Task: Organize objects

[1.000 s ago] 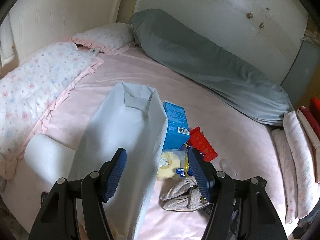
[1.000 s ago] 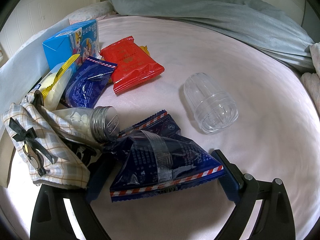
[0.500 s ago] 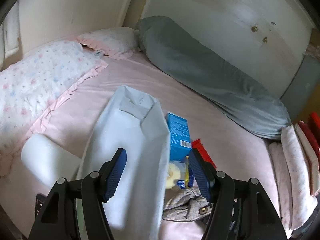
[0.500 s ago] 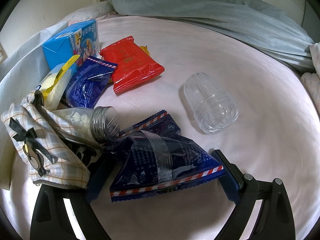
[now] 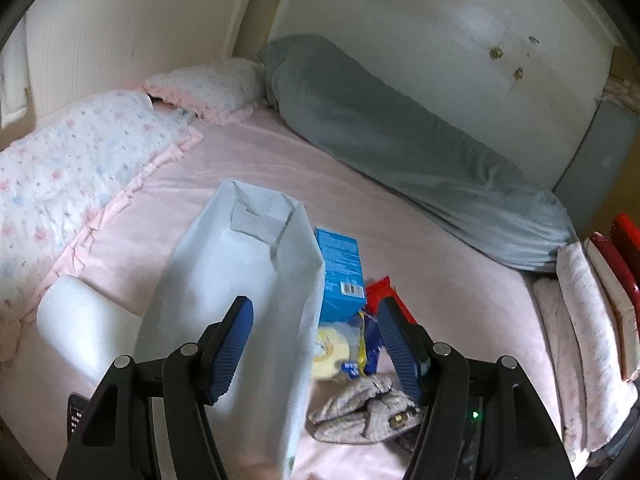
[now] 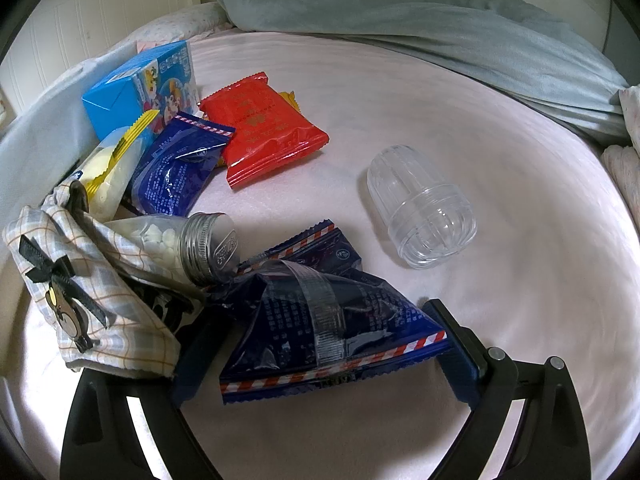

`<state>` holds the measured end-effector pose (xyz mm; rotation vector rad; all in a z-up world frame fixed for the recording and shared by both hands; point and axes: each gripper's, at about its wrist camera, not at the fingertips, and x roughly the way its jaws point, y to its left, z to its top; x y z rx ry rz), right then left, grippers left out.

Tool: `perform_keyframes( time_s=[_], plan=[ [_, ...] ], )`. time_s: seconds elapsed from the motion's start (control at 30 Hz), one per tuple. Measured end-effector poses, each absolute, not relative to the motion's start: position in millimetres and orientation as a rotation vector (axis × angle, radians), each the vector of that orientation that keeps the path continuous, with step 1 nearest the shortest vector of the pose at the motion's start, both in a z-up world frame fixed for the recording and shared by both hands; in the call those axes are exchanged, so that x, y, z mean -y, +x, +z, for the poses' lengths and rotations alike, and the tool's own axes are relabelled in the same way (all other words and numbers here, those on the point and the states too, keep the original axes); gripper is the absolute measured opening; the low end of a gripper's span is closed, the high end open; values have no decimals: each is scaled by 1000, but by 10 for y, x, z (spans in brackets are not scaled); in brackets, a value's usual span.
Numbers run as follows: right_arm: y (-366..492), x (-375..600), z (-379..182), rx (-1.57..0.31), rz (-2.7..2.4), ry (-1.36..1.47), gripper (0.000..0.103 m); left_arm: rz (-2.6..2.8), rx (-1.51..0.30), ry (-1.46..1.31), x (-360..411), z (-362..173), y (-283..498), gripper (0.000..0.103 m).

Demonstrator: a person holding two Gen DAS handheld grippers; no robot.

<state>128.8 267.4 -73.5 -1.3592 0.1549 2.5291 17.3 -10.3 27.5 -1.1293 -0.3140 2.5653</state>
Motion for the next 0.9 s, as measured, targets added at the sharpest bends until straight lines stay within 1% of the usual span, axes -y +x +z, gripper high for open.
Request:
perform_keyframes(
  time_s=[0.1,0.3,0.47,0.6,0.77,0.9],
  plan=[
    [1289,-2675,-736,-155,2529,-1359,95,2541,365,-1105,129,283,183,62],
    [1290,-2677,-736,-155,2529,-1359,95,2588,305,-1107,94,275,179,62],
    [1292,-2676,-736,-154,2530,-1359,95,2591,354,-1098,202,273,158,62],
    [1292,-2678,-736,-154,2530,-1360,95,2613,343,-1139,243,215,112,62],
    [1293,-2679,-737,-154,2530,-1360,95,2607,255,-1161,141,182,121,62],
    [1293,-2686,-738,-157,2531,-1360,95,2618,138,-1175,-4,156,140,62]
  ],
)
